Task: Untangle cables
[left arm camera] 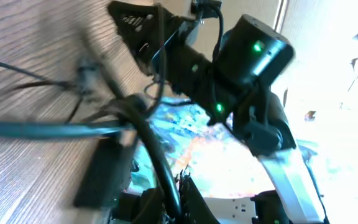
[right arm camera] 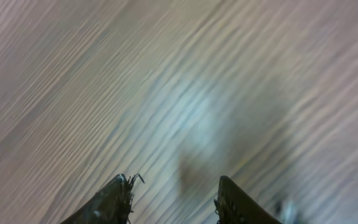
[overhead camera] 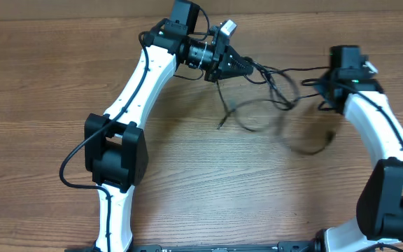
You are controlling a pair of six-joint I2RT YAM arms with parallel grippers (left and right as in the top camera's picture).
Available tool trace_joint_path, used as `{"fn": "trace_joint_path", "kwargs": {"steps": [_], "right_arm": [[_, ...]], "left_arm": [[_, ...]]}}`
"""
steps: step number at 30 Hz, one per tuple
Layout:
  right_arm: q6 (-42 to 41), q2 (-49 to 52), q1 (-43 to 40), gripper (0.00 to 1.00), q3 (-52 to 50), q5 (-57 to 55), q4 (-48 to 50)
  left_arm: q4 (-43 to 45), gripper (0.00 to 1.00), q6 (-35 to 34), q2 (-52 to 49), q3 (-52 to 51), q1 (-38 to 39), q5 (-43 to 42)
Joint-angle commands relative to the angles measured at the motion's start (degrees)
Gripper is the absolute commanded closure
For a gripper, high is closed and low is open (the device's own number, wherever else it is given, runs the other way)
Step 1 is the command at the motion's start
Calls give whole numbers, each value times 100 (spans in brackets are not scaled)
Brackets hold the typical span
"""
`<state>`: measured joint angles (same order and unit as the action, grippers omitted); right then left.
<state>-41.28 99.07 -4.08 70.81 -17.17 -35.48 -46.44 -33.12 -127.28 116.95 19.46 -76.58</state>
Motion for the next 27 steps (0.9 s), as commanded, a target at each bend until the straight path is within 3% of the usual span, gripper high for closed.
{"fn": "trace_joint_path", "kwargs": {"steps": [1, 11, 15, 17, 22, 27], "right_arm": [[-245, -35, -592, 57, -24, -640, 94], [-221, -35, -2020, 52, -24, -92, 90], [251, -35, -2387, 47, -24, 1158, 72], [756, -35, -2463, 44, -24, 2238, 52], [2957, -35, -2374, 16, -24, 5705, -632], [4999, -35, -1941, 10, -24, 7563, -2039]], "left_arm": [[22, 96, -26, 223, 98, -299, -522], [20, 96, 177, 227, 96, -756, -466], [31, 96, 201, 227, 98, -809, -166], [103, 96, 407, 227, 96, -800, -120], [527, 96, 1751, 227, 96, -748, -286], [514, 96, 2994, 227, 96, -739, -577]]}}
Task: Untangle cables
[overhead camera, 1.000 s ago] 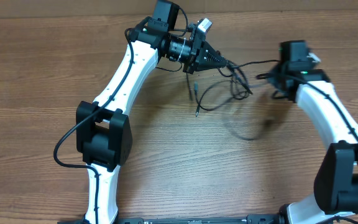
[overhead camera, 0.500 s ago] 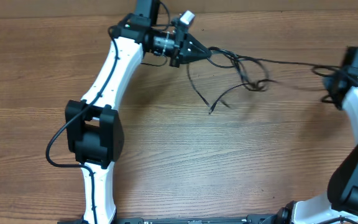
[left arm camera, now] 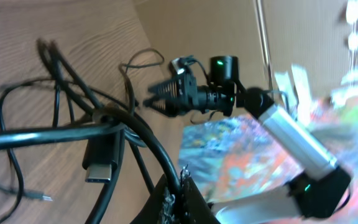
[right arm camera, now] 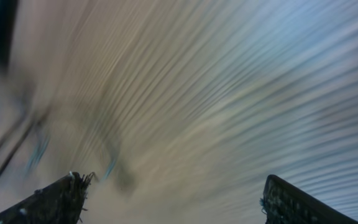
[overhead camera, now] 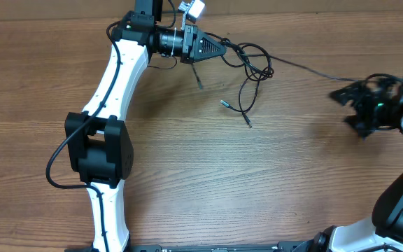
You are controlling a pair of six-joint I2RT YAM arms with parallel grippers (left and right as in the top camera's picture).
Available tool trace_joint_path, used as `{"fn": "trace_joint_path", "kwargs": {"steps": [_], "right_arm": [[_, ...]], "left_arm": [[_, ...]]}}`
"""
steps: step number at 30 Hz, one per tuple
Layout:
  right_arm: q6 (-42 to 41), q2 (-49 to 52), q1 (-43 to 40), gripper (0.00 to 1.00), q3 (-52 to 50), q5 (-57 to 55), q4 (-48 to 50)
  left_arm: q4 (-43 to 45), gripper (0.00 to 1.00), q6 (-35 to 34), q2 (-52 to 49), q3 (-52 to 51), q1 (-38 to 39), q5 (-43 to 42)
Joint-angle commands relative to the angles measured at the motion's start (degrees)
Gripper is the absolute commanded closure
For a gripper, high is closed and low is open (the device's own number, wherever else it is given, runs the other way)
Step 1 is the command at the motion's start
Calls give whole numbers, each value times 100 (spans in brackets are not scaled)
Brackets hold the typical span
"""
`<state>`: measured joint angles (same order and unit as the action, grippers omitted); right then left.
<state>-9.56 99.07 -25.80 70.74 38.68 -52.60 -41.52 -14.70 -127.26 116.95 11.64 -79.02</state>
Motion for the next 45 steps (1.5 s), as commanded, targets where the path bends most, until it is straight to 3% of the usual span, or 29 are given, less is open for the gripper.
{"fn": "trace_joint_path", "kwargs": {"steps": [1, 5, 11, 17, 21, 29, 41, 45], "right_arm": [[2166, -35, 345, 10, -17, 2175, -586], [3023, -35, 852, 13, -17, 2677, -1185], [3257, -37, 1497, 9, 66, 3327, -586], [3250, -37, 1753, 13, 560, 3740, 249], [2949, -37, 2124, 26, 839, 2979, 1095], [2671, -35, 2957, 38, 850, 741, 2520], [2826, -13, 3613, 41, 835, -52, 2621], [2981, 2, 3775, 47, 835, -151, 2621]], "left_arm": [[-4, 96, 1318, 225, 96, 44, -330], [-186, 96, 1799, 225, 96, 44, -273], [-949, 96, 2249, 225, 94, 44, -96], [-1814, 96, 2306, 225, 94, 33, 208], [-2194, 96, 2308, 225, 94, 94, 208], [-2732, 96, 2312, 225, 94, 149, 184], [-2721, 96, 2308, 225, 94, 144, -398], [-2721, 96, 2306, 225, 94, 144, -450]]}}
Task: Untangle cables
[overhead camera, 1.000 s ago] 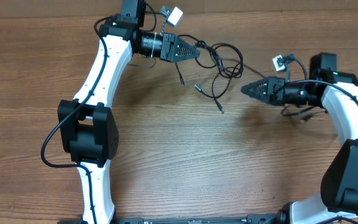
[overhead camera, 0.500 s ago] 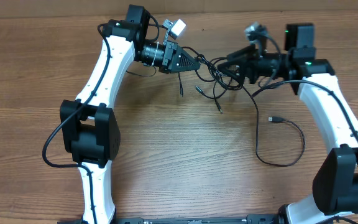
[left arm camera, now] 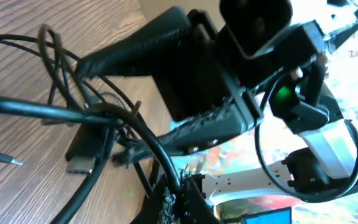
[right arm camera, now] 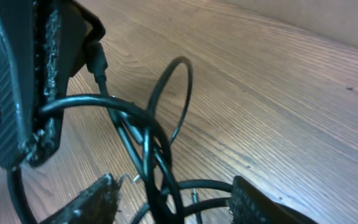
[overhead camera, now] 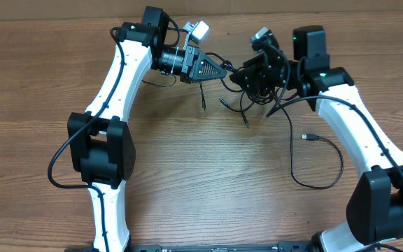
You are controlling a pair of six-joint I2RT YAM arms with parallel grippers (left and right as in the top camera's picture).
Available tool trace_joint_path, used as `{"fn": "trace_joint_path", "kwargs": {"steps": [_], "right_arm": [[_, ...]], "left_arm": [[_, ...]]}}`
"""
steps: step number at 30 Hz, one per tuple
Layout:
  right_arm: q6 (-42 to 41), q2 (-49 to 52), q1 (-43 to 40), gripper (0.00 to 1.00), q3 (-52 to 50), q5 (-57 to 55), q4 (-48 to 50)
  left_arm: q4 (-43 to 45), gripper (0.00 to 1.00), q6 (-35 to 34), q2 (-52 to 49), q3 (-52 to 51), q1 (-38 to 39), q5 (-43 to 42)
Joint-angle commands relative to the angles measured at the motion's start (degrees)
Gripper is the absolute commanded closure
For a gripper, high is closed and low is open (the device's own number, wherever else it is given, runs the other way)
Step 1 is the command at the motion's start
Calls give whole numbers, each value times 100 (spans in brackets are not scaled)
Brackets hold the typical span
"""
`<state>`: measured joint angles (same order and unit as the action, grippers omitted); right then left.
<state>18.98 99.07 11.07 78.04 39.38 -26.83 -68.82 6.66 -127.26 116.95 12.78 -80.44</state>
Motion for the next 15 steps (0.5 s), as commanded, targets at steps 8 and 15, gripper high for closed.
{"fn": "trace_joint_path", "kwargs": {"steps": [8, 15], "right_arm": [[33, 7, 155, 96, 107, -649, 101], [-468, -192, -125, 96, 118, -92, -166]], "left_arm": [[7, 96, 170, 225, 94, 31, -354], [4, 96, 166, 225, 94, -33, 409]]}}
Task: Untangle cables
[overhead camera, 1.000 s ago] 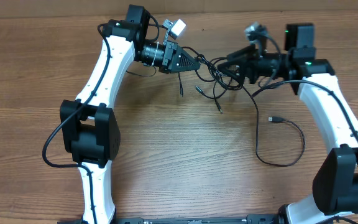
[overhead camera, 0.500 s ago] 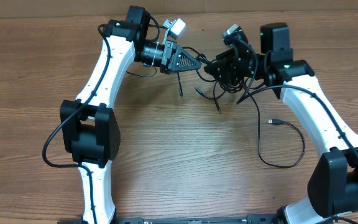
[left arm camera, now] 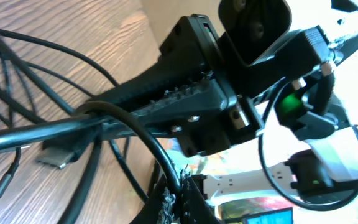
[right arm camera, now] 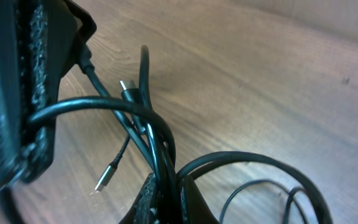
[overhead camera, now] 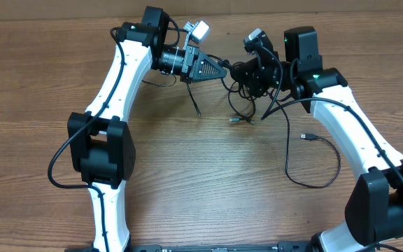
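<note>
A knot of black cables (overhead camera: 249, 98) hangs between both grippers at the far middle of the table. My left gripper (overhead camera: 224, 71) is shut on one black cable (left arm camera: 145, 140), its fingertips (left arm camera: 176, 196) pinching it. My right gripper (overhead camera: 240, 72), tip to tip with the left, is shut on a bundle of strands (right arm camera: 160, 149) between its fingers (right arm camera: 148, 193). A loose plug (right arm camera: 107, 176) dangles below. One long cable (overhead camera: 313, 161) trails over the table to the right, ending in a plug (overhead camera: 305, 136).
Wooden table (overhead camera: 208, 189) all round. The left arm (overhead camera: 128, 77) reaches in from the left, the right arm (overhead camera: 348, 133) from the right. The table's far edge (overhead camera: 369, 14) runs just behind the grippers.
My right gripper stood open around the cable knot; now it is shut on a bundle of strands. The loose ends below have shifted slightly left. The left gripper holds as before.
The left gripper held the cable throughout. First both grippers were at the far side with the knot between them. Then the right gripper was far off at the right, open. Later it was back, open at the knot, and now is shut on it.
</note>
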You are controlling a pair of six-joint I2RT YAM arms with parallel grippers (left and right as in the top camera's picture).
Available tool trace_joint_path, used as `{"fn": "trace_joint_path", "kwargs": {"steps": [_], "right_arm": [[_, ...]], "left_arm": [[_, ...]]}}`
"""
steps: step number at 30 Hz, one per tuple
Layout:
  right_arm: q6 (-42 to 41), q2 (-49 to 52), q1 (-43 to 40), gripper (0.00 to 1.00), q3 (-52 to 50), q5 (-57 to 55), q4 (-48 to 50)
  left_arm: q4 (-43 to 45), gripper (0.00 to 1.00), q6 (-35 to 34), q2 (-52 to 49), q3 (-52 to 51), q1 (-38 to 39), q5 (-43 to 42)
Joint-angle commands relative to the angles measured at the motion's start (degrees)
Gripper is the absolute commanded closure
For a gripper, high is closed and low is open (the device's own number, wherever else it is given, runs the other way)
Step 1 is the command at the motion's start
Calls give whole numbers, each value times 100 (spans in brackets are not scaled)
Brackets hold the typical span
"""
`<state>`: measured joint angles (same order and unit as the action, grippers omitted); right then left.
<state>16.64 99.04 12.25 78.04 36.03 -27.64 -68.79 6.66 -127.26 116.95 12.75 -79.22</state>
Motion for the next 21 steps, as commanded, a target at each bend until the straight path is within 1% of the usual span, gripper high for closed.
{"fn": "trace_joint_path", "kwargs": {"steps": [1, 8, 11, 12, 15, 16, 18, 19, 21], "right_arm": [[-234, -247, -343, 96, 118, 560, -153], [-229, -439, -1338, 96, 116, 3856, -293], [-227, -439, -1729, 96, 116, 4913, -289], [-221, -439, -1836, 96, 116, 5233, -284], [-295, -444, -2079, 96, 116, 5390, -337], [-293, -444, -2116, 96, 116, 5388, -334], [-295, -444, -2173, 96, 114, 5200, -330], [-326, -444, -2175, 96, 114, 4933, -334], [-627, -444, -2142, 96, 111, 3803, -367]], "left_arm": [[4, 96, 166, 225, 94, -57, 485], [42, 96, 107, 225, 94, -293, 1499], [70, 96, -313, 225, 94, -332, 2264], [96, 96, -546, 225, 92, -337, 2597], [254, 96, -1388, 225, 92, -330, 3366], [306, 96, -1569, 225, 92, -319, 3486], [393, 96, -1639, 225, 92, -293, 3523], [398, 96, -1637, 225, 92, -282, 3493], [391, 96, -1624, 225, 92, -256, 3383]]}}
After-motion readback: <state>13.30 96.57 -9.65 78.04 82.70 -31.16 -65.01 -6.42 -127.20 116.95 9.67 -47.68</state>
